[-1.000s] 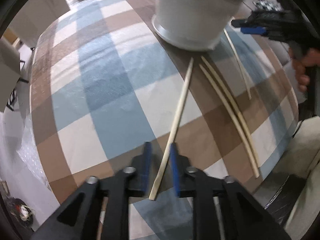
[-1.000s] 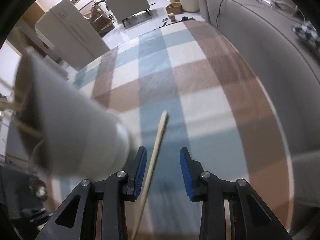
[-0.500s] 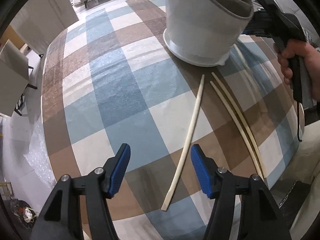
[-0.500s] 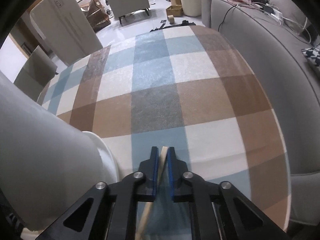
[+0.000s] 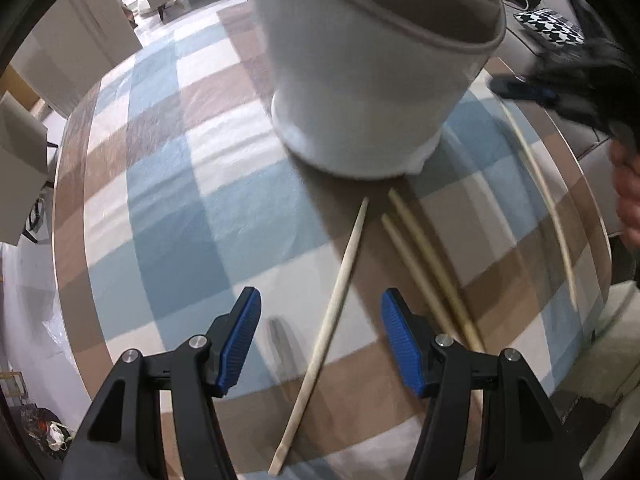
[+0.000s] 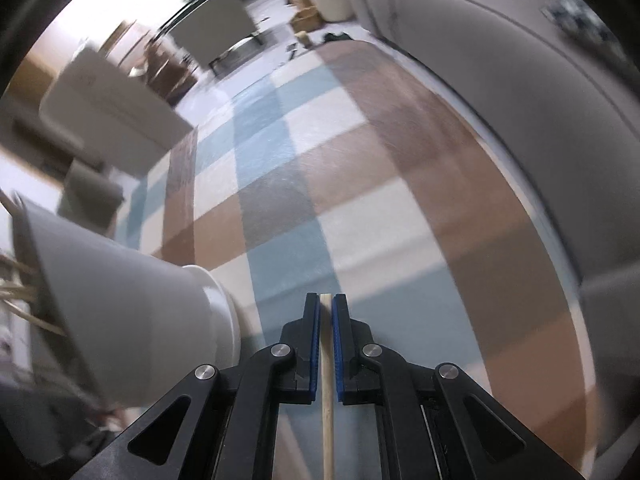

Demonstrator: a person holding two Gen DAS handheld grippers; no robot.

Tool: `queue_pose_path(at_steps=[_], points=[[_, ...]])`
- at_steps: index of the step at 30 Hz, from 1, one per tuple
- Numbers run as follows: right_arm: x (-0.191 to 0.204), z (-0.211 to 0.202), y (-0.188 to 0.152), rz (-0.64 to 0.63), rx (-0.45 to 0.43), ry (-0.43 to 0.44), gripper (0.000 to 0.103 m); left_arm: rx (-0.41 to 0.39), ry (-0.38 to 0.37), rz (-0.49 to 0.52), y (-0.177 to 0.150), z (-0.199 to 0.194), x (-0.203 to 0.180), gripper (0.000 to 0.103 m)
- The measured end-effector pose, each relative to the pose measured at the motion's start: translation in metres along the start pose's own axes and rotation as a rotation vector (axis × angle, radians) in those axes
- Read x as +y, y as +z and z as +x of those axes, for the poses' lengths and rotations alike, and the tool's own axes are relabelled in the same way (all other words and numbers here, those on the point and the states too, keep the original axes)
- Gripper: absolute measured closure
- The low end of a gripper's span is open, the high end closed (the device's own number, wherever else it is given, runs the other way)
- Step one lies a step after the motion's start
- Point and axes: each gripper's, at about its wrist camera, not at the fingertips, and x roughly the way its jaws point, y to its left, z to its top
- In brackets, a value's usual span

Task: Organize utensils

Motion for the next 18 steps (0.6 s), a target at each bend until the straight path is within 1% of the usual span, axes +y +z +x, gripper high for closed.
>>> queue_pose_path(at_steps=[1,3,5,8,9,10,11,13,14,16,18], points=[[-0.009,-0.005,-0.003,0.048,0.005,0.025,0.098,-0.001,0.01,-0.003,0.004,0.001,-0.004,0.046],[-0.024,-0.015,-0.009,0.121,0.012,0.054,0.098,-0.005,-0.005,-0.017,0.01,0.004,-0.008,0.046],[-0.034,-0.023,-0.015,0.172,0.013,0.081,0.098,0.01,0.015,-0.031,0.016,0.011,-0.011,0.046],[-0.047,-0.038,-0.026,0.248,-0.002,0.123,0.098,0.006,0.019,-0.051,0.02,0.014,-0.014,0.052],[-0.05,-0.042,-0.029,0.269,-0.008,0.141,0.098,0.006,0.016,-0.055,0.023,0.014,-0.017,0.057],[-0.052,-0.047,-0.034,0.282,-0.017,0.151,0.098,0.0,0.005,-0.059,0.024,0.013,-0.018,0.065],[-0.052,-0.05,-0.036,0.285,-0.026,0.153,0.098,-0.007,0.007,-0.05,0.026,0.012,-0.022,0.068],[-0.052,-0.056,-0.041,0.294,-0.049,0.164,0.098,-0.006,-0.002,-0.028,0.025,0.007,-0.033,0.09],[-0.051,-0.058,-0.043,0.297,-0.06,0.169,0.098,-0.002,-0.005,-0.007,0.025,0.006,-0.038,0.096],[-0.048,-0.063,-0.043,0.284,-0.086,0.164,0.098,-0.004,0.002,0.017,0.027,0.006,-0.048,0.101],[-0.042,-0.07,-0.046,0.259,-0.116,0.155,0.098,-0.009,-0.014,0.005,0.026,0.004,-0.053,0.102]])
